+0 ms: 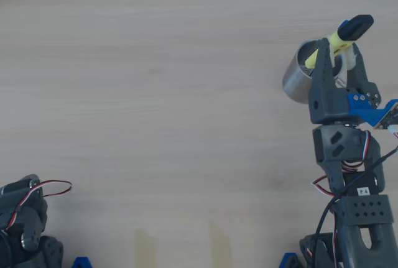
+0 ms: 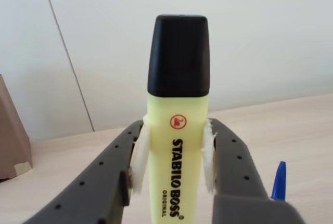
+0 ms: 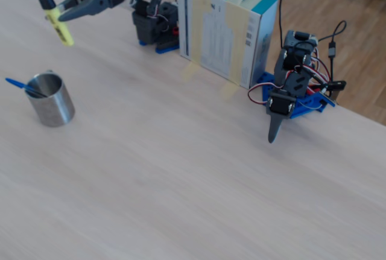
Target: Grab the yellow pen and put it in the silver cup.
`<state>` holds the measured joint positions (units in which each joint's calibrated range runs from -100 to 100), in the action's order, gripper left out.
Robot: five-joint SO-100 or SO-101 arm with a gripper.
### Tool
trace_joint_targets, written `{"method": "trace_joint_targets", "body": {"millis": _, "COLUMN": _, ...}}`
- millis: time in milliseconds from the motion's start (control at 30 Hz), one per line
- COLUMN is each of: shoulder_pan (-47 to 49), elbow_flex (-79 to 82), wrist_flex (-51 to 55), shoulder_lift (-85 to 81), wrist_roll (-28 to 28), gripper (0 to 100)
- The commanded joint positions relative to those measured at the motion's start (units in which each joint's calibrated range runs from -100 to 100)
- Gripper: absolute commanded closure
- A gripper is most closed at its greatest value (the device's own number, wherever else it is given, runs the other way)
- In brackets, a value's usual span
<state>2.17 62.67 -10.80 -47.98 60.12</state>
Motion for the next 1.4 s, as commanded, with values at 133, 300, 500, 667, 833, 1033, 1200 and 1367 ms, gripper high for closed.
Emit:
{"method": "trace_joint_targets", "body": {"millis": 133, "shoulder_pan": -3.9, "elbow_flex": -6.7, "wrist_flex": -1.2, "shoulder_lift": 3.1, "wrist_roll": -0.3, "gripper": 87}}
{"method": "trace_joint_targets", "body": {"millis": 300, "shoulder_pan": -3.9, "elbow_flex": -8.4, "wrist_flex": -1.2, "shoulder_lift": 6.2, "wrist_roll": -0.4, "gripper": 87}}
{"method": "trace_joint_targets", "body": {"millis": 500, "shoulder_pan": -3.8, "elbow_flex": -10.0, "wrist_flex": -1.2, "shoulder_lift": 10.6, "wrist_roll": -0.4, "gripper": 87}}
{"method": "trace_joint_targets", "body": {"millis": 667, "shoulder_pan": -3.7, "elbow_flex": -12.4, "wrist_flex": -1.2, "shoulder_lift": 14.3, "wrist_roll": -0.4, "gripper": 87}}
{"method": "trace_joint_targets", "body": {"millis": 833, "shoulder_pan": -3.3, "elbow_flex": -15.5, "wrist_flex": -1.2, "shoulder_lift": 18.8, "wrist_roll": -0.4, "gripper": 87}}
{"method": "trace_joint_targets", "body": {"millis": 1033, "shoulder_pan": -3.7, "elbow_flex": -19.2, "wrist_flex": -1.2, "shoulder_lift": 23.6, "wrist_roll": -0.4, "gripper": 87}}
{"method": "trace_joint_targets", "body": {"millis": 1200, "shoulder_pan": -3.9, "elbow_flex": -21.1, "wrist_flex": -1.2, "shoulder_lift": 26.3, "wrist_roll": -0.4, "gripper": 87}}
{"method": "trace_joint_targets", "body": {"millis": 1367, "shoulder_pan": -3.9, "elbow_flex": -22.6, "wrist_flex": -1.2, "shoulder_lift": 29.6, "wrist_roll": -0.4, "gripper": 87}}
